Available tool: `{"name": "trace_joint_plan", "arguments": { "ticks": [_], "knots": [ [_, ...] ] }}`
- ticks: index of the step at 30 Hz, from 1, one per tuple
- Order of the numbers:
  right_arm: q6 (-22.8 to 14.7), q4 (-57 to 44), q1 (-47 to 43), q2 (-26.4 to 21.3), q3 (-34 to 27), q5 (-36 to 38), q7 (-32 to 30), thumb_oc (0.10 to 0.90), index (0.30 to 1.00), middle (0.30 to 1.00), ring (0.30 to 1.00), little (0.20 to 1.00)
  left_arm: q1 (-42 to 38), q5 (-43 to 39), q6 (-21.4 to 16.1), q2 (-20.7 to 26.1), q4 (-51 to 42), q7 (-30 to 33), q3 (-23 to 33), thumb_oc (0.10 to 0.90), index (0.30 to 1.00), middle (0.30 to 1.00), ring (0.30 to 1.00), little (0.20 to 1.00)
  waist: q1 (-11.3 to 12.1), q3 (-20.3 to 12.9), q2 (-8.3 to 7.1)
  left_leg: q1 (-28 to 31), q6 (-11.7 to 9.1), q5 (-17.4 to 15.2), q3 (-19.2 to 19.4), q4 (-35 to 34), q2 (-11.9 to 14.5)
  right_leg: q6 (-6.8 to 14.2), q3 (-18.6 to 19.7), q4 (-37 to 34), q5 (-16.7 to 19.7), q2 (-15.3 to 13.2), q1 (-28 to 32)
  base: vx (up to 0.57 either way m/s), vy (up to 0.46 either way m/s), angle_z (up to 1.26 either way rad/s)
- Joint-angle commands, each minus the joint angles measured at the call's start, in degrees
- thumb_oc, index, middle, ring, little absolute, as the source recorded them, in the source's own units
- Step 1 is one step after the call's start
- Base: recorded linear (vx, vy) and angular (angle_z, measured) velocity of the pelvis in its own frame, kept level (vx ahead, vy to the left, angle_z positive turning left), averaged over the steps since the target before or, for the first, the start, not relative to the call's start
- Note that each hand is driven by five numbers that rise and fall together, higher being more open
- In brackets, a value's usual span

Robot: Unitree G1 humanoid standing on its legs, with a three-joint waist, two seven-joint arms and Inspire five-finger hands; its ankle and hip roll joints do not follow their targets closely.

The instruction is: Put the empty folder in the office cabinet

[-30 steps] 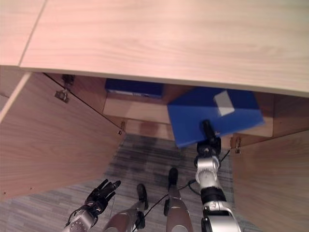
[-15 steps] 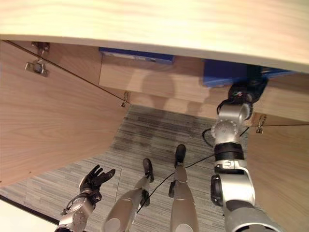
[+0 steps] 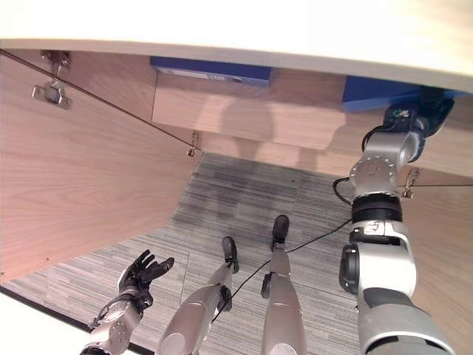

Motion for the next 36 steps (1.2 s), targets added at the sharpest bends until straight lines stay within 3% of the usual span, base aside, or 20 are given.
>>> {"name": "trace_joint_plan", "arguments": {
  "ticks": [1,8,12,13,14,15,16,18,27,36],
  "knots": [
    [-0.3,1.7,-10.0,-7.3,6.3,-1.6,1.8,0.800,0.900,0.900,0.900,0.900,4.6,1.8,-2.0,7.2,0.0,0.9,-0.4,0.800,0.900,0.900,0.900,0.900,0.7,-3.3,-1.57,-2.0,-2.7,-2.1,-4.5,-0.4,-0.2,5.7,1.0,2.8,-8.9,-1.0,1.8,0.00,0.000,0.00],
    [0.2,2.8,-9.1,-5.7,6.2,-0.1,2.6,0.800,0.900,0.900,0.900,0.900,4.6,1.4,-1.9,7.1,0.6,0.3,-1.0,0.800,0.900,0.900,0.900,0.900,0.6,-2.9,-1.34,-1.9,-2.8,-1.9,-4.7,-0.4,0.1,5.4,0.7,3.0,-9.2,-0.6,2.0,0.00,-0.011,0.00],
    [2.5,5.2,-7.0,-4.1,5.7,3.7,6.0,0.800,0.900,0.900,0.900,0.900,4.6,1.7,-1.5,7.0,1.6,-0.5,-0.9,0.800,0.900,0.900,0.900,0.900,0.7,-2.8,-1.19,-1.4,-2.9,-2.0,-5.0,-0.4,-0.1,5.3,0.7,3.0,-9.3,-0.6,2.3,0.00,-0.011,0.01],
    [10.5,14.5,-7.6,-6.6,9.8,2.8,8.7,0.800,0.900,0.900,0.900,0.900,3.7,1.2,-1.3,7.4,3.7,-1.9,-0.4,0.800,0.900,0.900,0.900,0.900,1.0,-2.6,-1.74,-1.4,-3.1,-1.8,-4.9,-0.4,-0.1,5.2,0.6,3.0,-9.1,-0.6,2.3,-0.01,-0.035,0.03],
    [10.8,15.1,-8.1,-6.8,10.0,2.9,9.0,0.800,0.900,0.900,0.900,0.900,3.6,1.2,-1.4,7.2,3.8,-1.9,-0.4,0.800,0.900,0.900,0.900,0.900,0.9,-2.5,-1.62,-1.4,-3.1,-1.8,-4.9,-0.4,-0.1,5.2,0.6,3.0,-9.1,-0.6,2.2,-0.02,-0.061,0.04],
    [18.5,19.2,-8.7,-8.0,15.3,-2.4,12.1,0.800,0.900,0.900,0.900,0.900,3.1,1.1,-1.4,7.6,4.1,-3.1,-0.7,0.800,0.900,0.900,0.900,0.900,1.0,-2.1,-2.06,-1.5,-3.2,-1.6,-4.8,-0.4,0.0,5.0,0.4,3.1,-9.0,-0.4,2.1,-0.01,-0.033,0.05],
    [18.6,19.5,-9.0,-8.1,15.4,-2.4,12.4,0.800,0.900,0.900,0.900,0.900,3.0,1.1,-1.4,7.5,4.1,-3.2,-0.7,0.800,0.900,0.900,0.900,0.900,0.9,-2.1,-1.96,-1.5,-3.2,-1.6,-4.8,-0.4,0.0,5.0,0.4,3.1,-9.0,-0.4,2.1,-0.02,-0.062,0.08],
    [25.9,23.6,-9.0,-10.7,22.7,-10.9,17.7,0.800,0.900,0.900,0.900,0.900,3.4,1.1,-1.2,8.0,3.8,-5.2,-1.1,0.800,0.900,0.900,0.900,0.900,1.1,-1.5,-2.45,-1.0,-3.6,-2.3,-5.3,-0.4,0.2,5.3,0.6,2.9,-10.0,-0.1,2.8,0.02,-0.051,0.05],
    [27.0,24.8,-8.4,-11.6,25.0,-11.9,23.1,0.800,0.900,0.900,0.900,0.900,1.6,0.9,-1.1,7.4,6.7,-7.1,-2.0,0.800,0.900,0.900,0.900,0.900,0.9,0.3,-2.84,-1.2,-3.5,-0.7,-5.1,-0.4,0.1,4.9,-0.3,3.0,-8.8,-0.1,2.8,-0.01,-0.007,0.01],
    [25.6,13.5,-3.4,-13.0,29.6,-13.7,29.2,0.800,0.900,0.900,0.900,0.900,1.9,0.4,-2.2,6.5,7.4,-8.0,-1.1,0.800,0.900,0.900,0.900,0.900,0.4,0.7,-3.58,-0.4,-4.0,-1.8,-5.5,-0.4,0.5,5.4,0.2,2.6,-9.9,0.3,4.0,0.02,-0.010,0.02]
  ]
}}
